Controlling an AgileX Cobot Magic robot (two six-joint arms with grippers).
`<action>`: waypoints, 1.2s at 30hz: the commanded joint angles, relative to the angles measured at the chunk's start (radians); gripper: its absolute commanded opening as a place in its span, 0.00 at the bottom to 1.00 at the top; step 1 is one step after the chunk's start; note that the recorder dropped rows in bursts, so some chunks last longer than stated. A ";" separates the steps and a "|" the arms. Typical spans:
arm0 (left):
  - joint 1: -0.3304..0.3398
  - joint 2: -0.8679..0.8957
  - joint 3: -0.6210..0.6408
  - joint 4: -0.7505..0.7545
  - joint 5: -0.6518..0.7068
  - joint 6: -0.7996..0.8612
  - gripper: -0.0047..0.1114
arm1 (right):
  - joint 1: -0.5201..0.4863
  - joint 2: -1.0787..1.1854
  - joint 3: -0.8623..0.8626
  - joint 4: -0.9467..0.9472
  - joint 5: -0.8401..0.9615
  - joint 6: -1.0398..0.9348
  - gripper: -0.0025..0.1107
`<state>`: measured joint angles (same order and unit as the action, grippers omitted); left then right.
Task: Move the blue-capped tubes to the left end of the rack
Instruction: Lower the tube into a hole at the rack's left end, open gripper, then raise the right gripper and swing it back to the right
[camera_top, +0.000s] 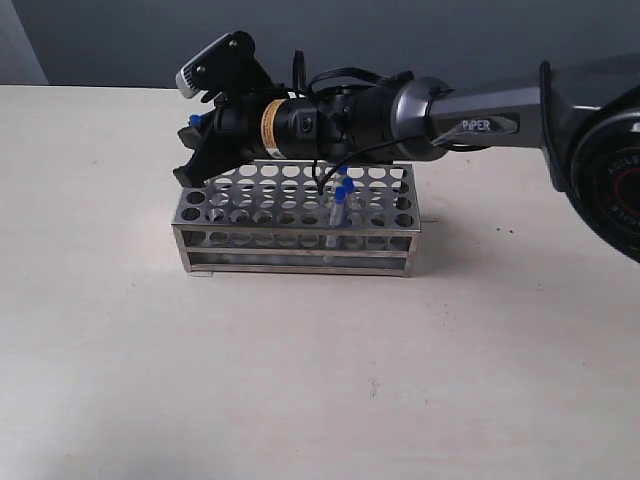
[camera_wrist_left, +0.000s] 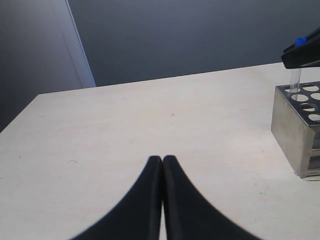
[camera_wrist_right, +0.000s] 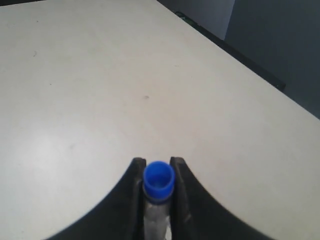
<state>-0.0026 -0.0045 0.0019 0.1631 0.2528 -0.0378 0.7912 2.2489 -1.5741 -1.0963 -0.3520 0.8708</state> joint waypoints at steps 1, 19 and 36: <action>-0.007 0.004 -0.002 -0.001 -0.014 -0.003 0.04 | 0.002 0.012 -0.006 -0.006 0.004 0.018 0.02; -0.007 0.004 -0.002 -0.001 -0.014 -0.003 0.04 | 0.002 0.012 -0.006 -0.002 0.006 0.030 0.28; -0.007 0.004 -0.002 -0.001 -0.014 -0.003 0.04 | -0.018 -0.155 0.001 -0.004 0.133 0.015 0.29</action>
<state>-0.0026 -0.0045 0.0019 0.1631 0.2528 -0.0378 0.7912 2.1836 -1.5741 -1.0981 -0.2758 0.8998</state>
